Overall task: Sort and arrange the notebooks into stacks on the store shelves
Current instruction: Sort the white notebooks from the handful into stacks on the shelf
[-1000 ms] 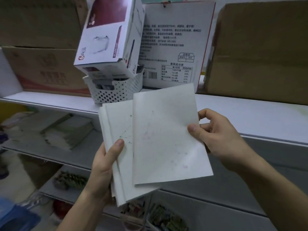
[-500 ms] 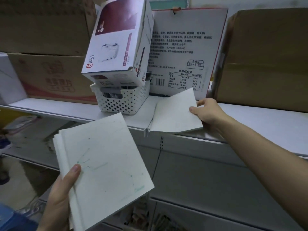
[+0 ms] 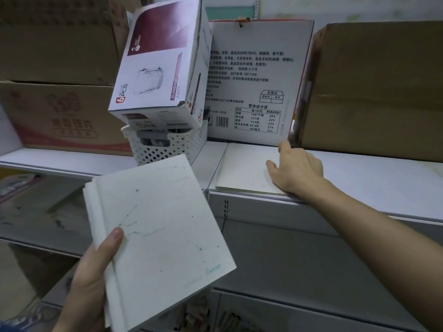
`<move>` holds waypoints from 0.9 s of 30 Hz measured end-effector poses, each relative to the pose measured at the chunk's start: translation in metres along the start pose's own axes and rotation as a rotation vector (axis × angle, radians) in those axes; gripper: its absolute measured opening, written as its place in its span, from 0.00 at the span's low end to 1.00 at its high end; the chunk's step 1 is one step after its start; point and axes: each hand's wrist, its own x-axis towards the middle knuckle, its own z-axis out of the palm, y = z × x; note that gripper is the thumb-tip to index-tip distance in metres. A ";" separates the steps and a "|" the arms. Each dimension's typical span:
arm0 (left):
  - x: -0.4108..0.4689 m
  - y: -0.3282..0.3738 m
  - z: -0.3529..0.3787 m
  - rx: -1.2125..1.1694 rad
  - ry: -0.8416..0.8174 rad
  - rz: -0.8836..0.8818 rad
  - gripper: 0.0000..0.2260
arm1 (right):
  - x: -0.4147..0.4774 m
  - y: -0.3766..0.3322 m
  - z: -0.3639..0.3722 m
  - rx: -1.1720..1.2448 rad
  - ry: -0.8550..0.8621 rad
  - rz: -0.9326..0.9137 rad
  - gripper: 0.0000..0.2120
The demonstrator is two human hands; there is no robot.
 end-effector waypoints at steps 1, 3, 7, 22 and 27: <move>-0.002 0.006 0.009 -0.012 -0.026 0.023 0.33 | -0.006 -0.001 -0.004 0.045 0.063 -0.042 0.16; -0.003 0.011 0.034 0.039 -0.089 0.051 0.44 | -0.024 -0.007 -0.014 0.280 0.178 -0.199 0.12; 0.008 0.012 0.056 0.057 -0.181 0.098 0.47 | -0.074 -0.032 -0.039 0.968 -0.071 -0.278 0.15; 0.010 0.017 0.115 0.092 -0.339 0.176 0.40 | -0.138 -0.018 -0.046 1.101 0.100 -0.090 0.10; 0.001 0.011 0.116 0.131 -0.364 0.224 0.40 | -0.150 -0.003 -0.050 1.178 0.048 -0.121 0.08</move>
